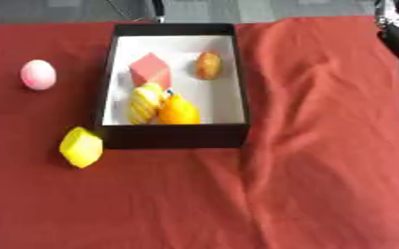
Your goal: Pick up objects on the table and place them in the box.
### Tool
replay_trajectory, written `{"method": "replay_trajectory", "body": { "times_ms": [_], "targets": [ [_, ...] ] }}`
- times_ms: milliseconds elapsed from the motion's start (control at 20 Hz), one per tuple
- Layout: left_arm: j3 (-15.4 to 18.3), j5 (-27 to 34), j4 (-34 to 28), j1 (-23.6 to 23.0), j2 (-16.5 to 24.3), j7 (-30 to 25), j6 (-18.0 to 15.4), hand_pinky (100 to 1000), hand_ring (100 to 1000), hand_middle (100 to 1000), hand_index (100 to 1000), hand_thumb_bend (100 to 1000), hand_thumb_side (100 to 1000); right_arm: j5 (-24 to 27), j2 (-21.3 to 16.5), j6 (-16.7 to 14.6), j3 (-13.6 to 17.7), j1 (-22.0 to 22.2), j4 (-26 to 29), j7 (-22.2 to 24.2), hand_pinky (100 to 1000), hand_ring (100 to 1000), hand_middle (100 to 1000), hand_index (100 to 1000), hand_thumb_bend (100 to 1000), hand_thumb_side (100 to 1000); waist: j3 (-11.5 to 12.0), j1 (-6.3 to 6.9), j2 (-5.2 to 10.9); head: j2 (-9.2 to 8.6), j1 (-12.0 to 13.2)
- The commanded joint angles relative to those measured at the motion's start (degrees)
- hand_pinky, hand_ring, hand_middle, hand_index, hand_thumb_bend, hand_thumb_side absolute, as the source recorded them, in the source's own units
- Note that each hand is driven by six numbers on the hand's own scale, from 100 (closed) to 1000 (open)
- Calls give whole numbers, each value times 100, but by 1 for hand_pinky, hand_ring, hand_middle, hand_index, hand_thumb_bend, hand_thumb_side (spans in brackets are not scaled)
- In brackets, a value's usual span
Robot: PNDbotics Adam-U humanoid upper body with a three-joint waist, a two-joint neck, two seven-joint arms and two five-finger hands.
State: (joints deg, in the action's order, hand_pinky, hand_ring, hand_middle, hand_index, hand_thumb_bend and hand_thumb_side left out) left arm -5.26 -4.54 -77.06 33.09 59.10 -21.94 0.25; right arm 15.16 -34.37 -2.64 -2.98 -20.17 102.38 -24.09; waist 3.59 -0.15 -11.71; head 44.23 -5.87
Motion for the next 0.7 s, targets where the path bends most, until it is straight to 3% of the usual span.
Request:
{"method": "replay_trajectory", "body": {
  "times_ms": [50, 400, 700],
  "targets": [
    [-318, -345, 881, 526, 49, -487, -186, 817, 898, 892, 844, 598, 559, 5, -181, 29, 14, -82, 51, 4, 942, 761, 766, 866, 100, 200, 11, 15, 137, -11, 7],
    [-673, -1053, 1894, 1219, -500, -1415, -856, 827, 869, 818, 821, 653, 455, 38, -160, 90, -59, -101, -40, 37, 943, 757, 763, 861, 100, 205, 23, 24, 150, -11, 17],
    [-782, -1794, 2120, 1424, -779, -1440, -1315, 831, 841, 812, 856, 704, 311, 166, -85, 314, -193, -155, -313, 53, 947, 776, 783, 874, 100, 303, 34, 24, 157, -11, 43]
  ]
}}
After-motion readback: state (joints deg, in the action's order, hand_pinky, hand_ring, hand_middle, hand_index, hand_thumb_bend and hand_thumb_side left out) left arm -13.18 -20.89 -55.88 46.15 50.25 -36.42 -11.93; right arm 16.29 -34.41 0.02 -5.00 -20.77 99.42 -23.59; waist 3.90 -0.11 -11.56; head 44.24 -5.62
